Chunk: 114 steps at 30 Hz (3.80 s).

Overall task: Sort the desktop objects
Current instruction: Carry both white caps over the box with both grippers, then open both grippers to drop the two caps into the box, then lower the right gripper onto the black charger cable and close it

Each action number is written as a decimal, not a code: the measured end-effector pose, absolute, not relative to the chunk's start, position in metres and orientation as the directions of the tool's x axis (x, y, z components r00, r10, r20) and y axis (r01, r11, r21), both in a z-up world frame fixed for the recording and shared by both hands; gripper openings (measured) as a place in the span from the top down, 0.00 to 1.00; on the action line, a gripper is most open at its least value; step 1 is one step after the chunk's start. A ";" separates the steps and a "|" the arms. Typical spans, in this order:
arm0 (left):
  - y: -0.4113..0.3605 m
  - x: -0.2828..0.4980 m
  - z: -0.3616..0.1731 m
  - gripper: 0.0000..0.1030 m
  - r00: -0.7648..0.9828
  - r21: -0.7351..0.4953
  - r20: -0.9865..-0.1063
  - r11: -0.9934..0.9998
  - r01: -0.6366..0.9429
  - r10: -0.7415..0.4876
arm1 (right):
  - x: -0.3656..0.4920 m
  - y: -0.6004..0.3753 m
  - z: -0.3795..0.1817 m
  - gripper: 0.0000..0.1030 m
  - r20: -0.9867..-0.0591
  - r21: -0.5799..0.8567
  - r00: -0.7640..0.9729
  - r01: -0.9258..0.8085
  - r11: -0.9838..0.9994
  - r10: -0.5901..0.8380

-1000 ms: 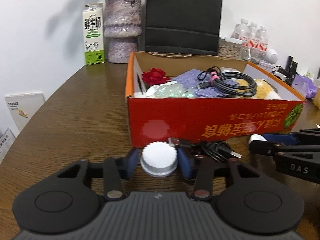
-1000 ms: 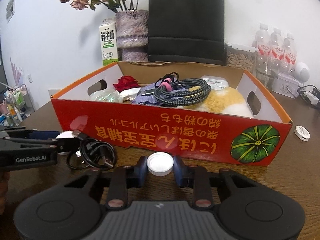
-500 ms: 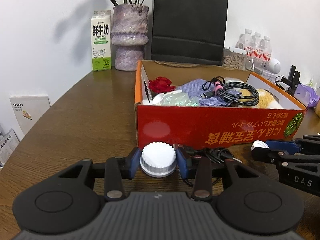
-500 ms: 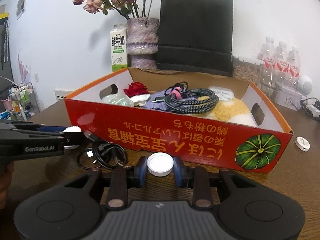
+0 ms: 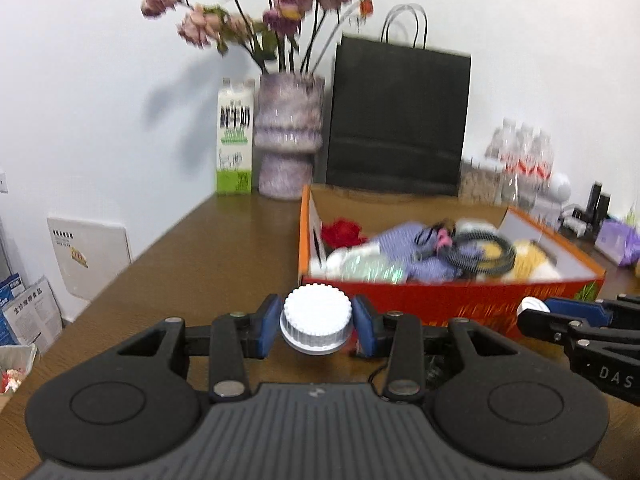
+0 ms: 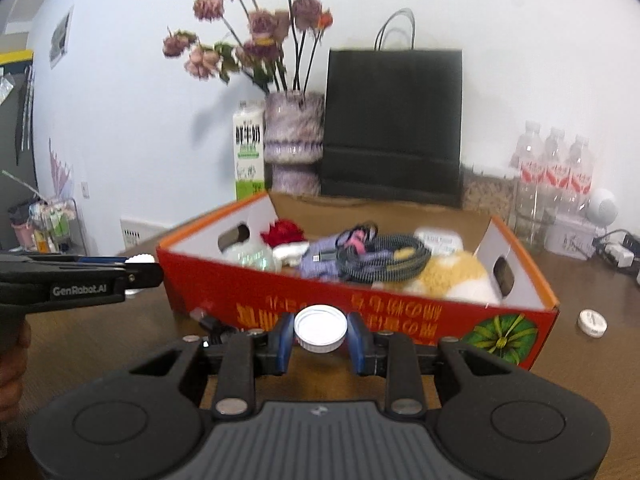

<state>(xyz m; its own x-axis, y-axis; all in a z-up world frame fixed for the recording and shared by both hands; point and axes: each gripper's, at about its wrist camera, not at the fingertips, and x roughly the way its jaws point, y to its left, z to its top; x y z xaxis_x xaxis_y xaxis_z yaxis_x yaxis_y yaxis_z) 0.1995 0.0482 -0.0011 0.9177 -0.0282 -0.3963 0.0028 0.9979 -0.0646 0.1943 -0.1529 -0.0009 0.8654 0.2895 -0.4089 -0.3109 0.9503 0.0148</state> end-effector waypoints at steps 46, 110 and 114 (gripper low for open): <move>-0.020 0.275 -0.002 0.41 0.923 0.000 -0.376 0.996 0.089 -0.082 | 0.261 -0.195 -0.003 0.62 -0.395 0.081 0.890 -0.214 0.973 0.229; 0.089 0.203 -0.018 0.00 0.907 -0.006 -0.412 0.995 -0.101 0.090 | 0.213 -0.111 -0.023 0.03 -0.501 0.029 0.804 -0.355 0.935 0.321; 0.104 0.203 -0.018 0.00 0.901 -0.018 -0.422 0.992 -0.121 0.102 | 0.222 -0.097 -0.026 0.09 -0.524 0.051 0.788 -0.349 0.936 0.323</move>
